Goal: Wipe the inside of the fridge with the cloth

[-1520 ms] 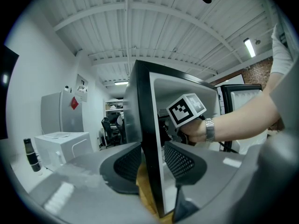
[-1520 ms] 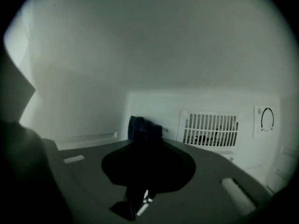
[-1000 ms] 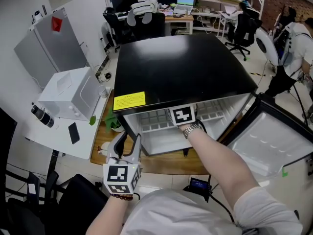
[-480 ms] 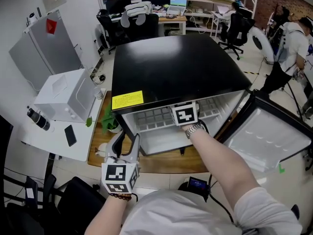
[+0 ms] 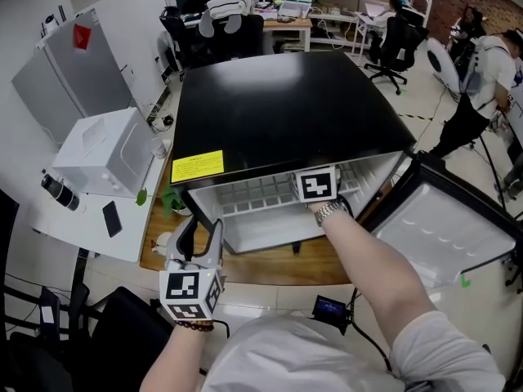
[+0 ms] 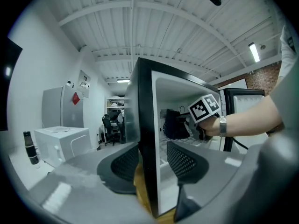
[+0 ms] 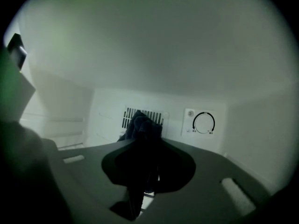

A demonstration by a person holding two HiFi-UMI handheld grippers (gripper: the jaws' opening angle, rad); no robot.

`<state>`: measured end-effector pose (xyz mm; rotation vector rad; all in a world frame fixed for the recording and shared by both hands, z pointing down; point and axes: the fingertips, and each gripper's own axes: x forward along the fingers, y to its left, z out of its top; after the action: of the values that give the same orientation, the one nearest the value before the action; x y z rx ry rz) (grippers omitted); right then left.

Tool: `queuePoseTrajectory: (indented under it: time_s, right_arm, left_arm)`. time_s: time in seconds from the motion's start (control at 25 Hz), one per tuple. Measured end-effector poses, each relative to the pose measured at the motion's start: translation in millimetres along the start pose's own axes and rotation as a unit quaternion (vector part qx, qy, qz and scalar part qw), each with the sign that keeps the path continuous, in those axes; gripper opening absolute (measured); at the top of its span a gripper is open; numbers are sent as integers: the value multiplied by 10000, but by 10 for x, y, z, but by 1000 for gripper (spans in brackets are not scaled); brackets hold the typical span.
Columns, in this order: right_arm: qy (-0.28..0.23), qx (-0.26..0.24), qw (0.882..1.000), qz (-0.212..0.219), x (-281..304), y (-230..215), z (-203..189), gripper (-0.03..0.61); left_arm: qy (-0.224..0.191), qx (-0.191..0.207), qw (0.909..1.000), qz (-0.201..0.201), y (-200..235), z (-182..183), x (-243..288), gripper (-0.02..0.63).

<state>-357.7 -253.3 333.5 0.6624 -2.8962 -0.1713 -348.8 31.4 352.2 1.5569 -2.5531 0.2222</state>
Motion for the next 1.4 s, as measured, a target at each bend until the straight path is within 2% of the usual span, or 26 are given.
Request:
queuePoseTrajectory:
  time_s: [0.36,0.88,1.12,1.4]
  right_arm:
    - [34,-46,10000,-81,-67,-214,-41,60]
    - [279,127,9977,-596,-177,-706,-175,60]
    - [407,258,9964,-693,-213,-808,-260,60]
    - [318,414,9958,-747,-243,-831,-232,60]
  left_arm:
    - [122,-175,9992,327,0,12,8,198]
    - [178,-224,9965,780,13,17,31,199]
    - [205,-221,9951,943,13,8,34,201]
    - [234,-186,9937,1082,8,3,49,207]
